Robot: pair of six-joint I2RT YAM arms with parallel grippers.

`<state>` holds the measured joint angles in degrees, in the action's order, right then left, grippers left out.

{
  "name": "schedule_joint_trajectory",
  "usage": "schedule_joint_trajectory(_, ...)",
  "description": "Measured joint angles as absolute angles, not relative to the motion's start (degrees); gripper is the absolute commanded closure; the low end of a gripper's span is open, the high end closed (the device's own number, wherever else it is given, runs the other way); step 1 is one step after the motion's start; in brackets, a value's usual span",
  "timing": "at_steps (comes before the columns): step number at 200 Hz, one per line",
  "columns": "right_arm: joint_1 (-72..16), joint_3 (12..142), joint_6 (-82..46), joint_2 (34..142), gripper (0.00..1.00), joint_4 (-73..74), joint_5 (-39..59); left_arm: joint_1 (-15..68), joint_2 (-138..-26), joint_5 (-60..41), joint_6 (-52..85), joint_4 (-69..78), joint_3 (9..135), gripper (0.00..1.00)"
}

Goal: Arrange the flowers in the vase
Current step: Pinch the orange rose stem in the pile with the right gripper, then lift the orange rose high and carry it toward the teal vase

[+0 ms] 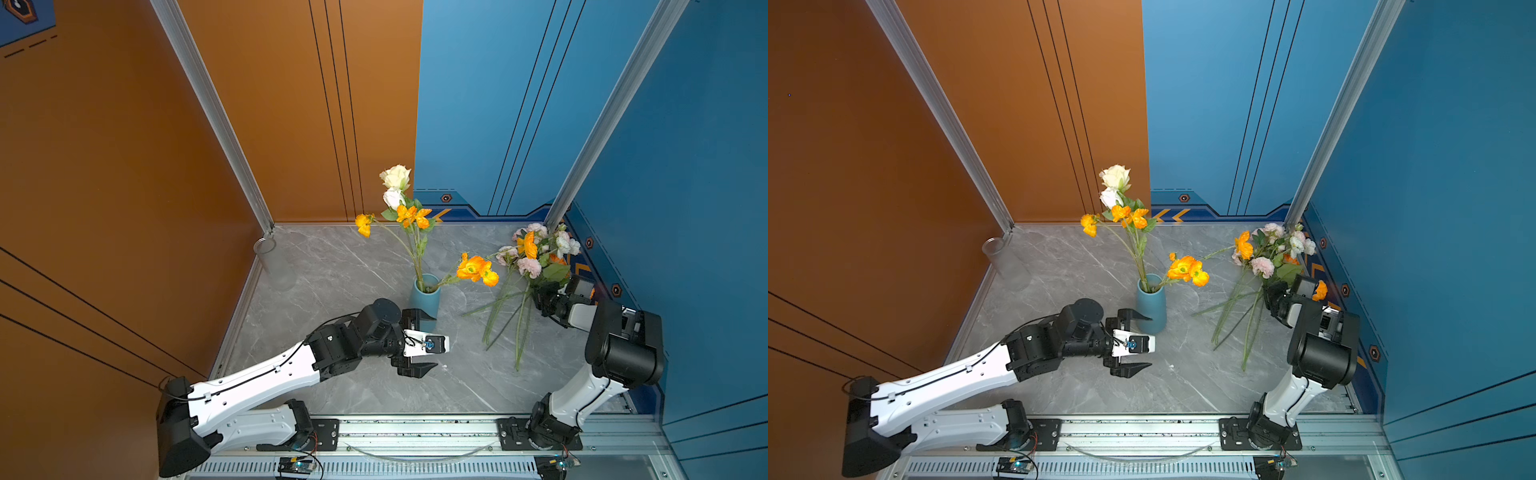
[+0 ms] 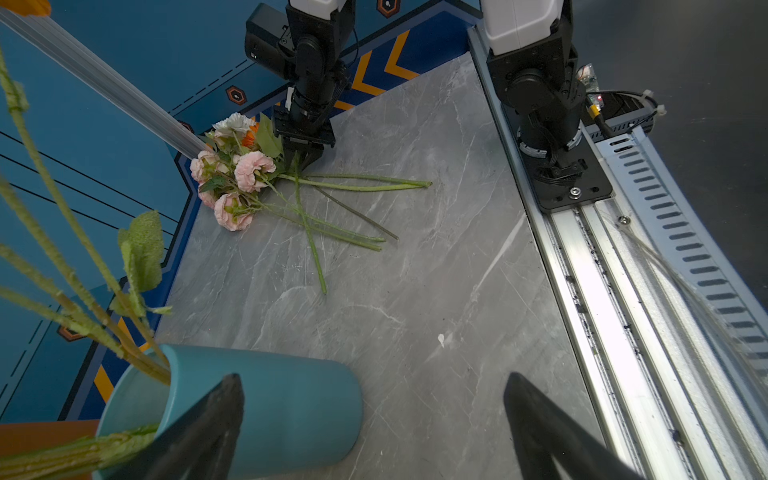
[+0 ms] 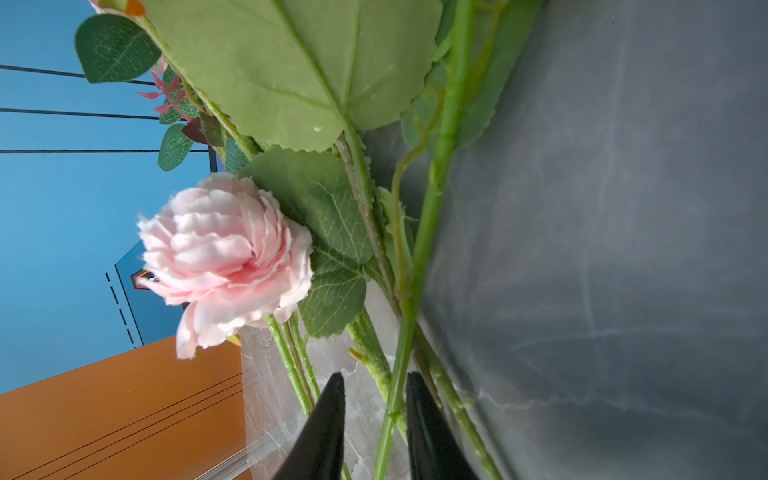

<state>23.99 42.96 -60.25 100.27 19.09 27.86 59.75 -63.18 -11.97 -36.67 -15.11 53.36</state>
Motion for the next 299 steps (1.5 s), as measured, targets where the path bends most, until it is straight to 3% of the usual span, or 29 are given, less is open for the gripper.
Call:
schedule_joint_trajectory(84,23.57,46.37,-59.96,103.2,0.79,19.07,27.18,60.1,-63.55,-11.94,-36.71,-15.14,53.36,0.02)
schedule_joint_trajectory(116,23.31,46.76,-60.18,104.92,1.0,19.14,27.18,60.45,-63.68,-11.92,-36.95,-15.31,53.36,0.02)
schedule_joint_trajectory(156,22.76,46.48,-60.23,103.88,1.0,19.22,27.07,60.58,-63.68,-11.73,-37.3,-15.35,53.36,0.02)
schedule_joint_trajectory(230,19.16,45.17,-56.31,77.8,1.0,8.69,25.56,60.84,-63.61,-11.25,-37.56,-15.77,53.36,0.02)
schedule_joint_trajectory(299,9.91,60.6,-44.84,62.04,1.0,-10.39,18.48,60.75,-62.72,-10.68,-37.74,-15.97,53.36,0.02)
